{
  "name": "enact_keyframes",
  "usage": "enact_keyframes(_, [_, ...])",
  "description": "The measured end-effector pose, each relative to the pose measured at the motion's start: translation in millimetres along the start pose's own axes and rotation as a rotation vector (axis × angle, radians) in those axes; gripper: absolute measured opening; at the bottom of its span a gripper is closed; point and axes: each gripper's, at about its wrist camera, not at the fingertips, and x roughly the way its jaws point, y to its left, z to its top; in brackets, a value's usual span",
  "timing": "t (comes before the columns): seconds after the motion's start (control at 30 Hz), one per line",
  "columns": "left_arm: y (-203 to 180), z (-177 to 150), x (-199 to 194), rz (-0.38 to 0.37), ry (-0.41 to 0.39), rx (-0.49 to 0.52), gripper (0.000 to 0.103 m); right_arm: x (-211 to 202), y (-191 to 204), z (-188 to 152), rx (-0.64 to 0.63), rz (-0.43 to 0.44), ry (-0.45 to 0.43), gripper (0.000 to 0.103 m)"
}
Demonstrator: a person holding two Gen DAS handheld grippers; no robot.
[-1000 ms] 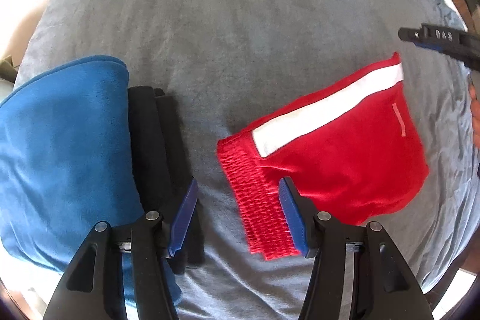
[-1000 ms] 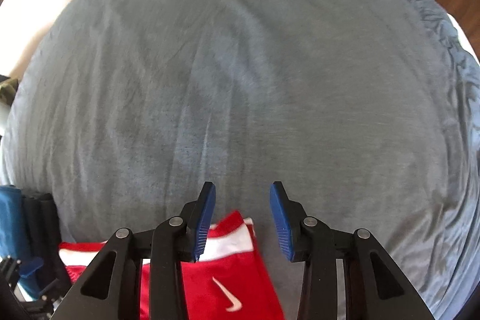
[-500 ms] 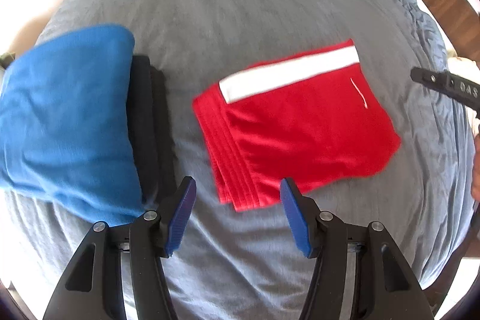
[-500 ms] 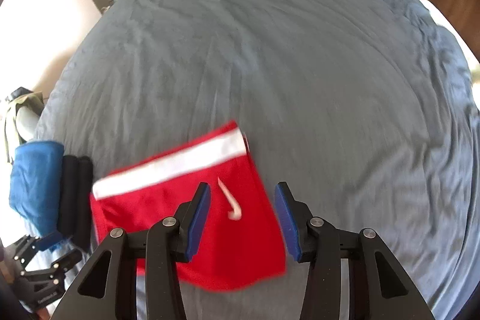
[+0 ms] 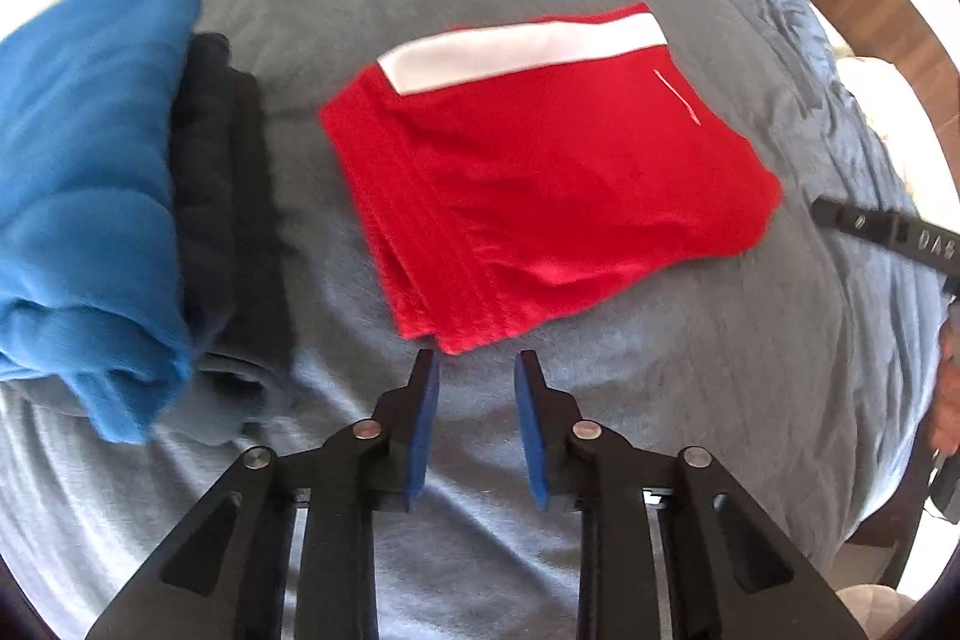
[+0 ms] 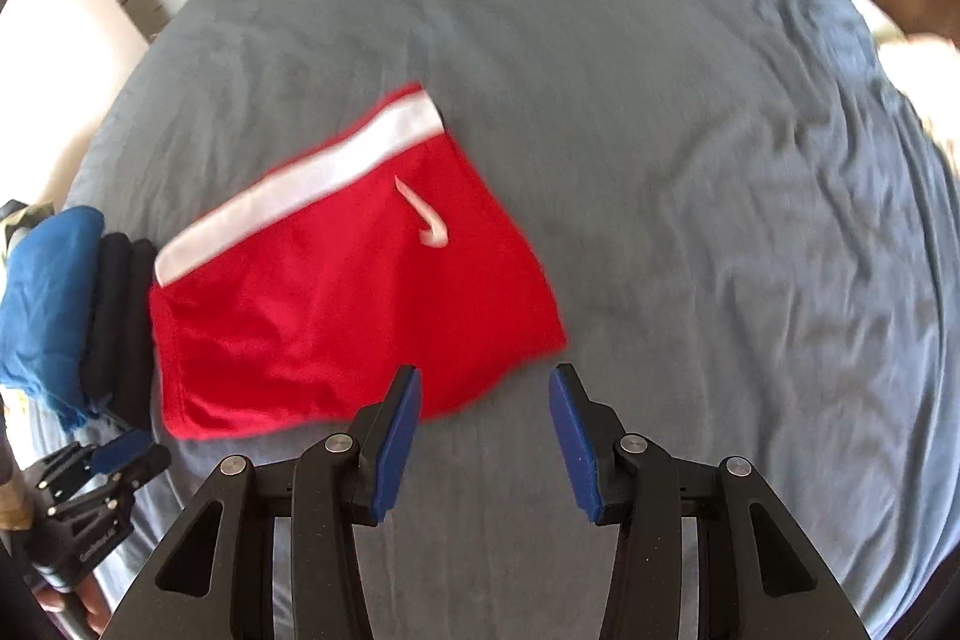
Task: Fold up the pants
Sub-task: 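Open the left tool and release the folded red shorts onto the bed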
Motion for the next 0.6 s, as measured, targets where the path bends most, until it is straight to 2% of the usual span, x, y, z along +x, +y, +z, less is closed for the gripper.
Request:
enact_keyframes(0.17, [4, -1, 15, 0.002, 0.018, 0.013, 0.022, 13, -6, -21, 0.067, 0.032, 0.075, 0.045])
enact_keyframes(0.43, [12, 1, 20, 0.016, -0.012, 0.039, 0.022, 17, 6, -24, 0.053, 0.031, 0.069, 0.045])
enact_keyframes(0.6, [15, 4, 28, -0.045, -0.004, -0.001, 0.022, 23, 10, -26, 0.053, 0.028, 0.091, 0.045])
